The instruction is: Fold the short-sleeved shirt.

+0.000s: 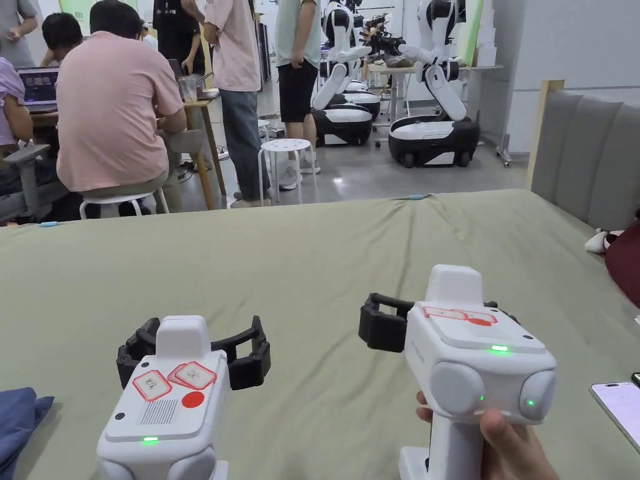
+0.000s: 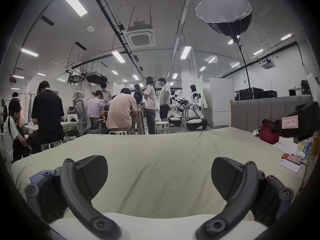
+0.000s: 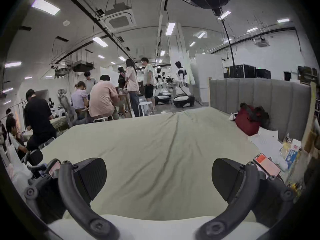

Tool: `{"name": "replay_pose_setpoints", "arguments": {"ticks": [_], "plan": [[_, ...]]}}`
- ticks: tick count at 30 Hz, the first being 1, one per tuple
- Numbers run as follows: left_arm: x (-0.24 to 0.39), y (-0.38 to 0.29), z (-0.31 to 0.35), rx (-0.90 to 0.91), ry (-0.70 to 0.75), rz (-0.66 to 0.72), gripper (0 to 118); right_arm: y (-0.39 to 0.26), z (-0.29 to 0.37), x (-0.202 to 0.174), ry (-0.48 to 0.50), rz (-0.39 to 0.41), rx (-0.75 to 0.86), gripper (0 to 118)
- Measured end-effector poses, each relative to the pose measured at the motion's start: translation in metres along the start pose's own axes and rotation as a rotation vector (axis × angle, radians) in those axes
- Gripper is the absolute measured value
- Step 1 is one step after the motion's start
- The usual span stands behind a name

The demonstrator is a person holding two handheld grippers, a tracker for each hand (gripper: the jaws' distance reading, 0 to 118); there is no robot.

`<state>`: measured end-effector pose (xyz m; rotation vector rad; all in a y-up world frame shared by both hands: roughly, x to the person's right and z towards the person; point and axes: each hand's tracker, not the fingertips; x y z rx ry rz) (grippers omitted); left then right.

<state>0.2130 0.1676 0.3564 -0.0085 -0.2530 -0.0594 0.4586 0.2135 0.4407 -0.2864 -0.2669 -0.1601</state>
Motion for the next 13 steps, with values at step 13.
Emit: {"name": "replay_pose_setpoints", "arguments": {"ticks": [13], "plan": [[-0.0051, -0.0012, 0.0029, -0.016, 0.018, 0.009, 118, -0.0008, -0.0016, -0.0076, -0.033, 0.075, 0.008, 118]]}}
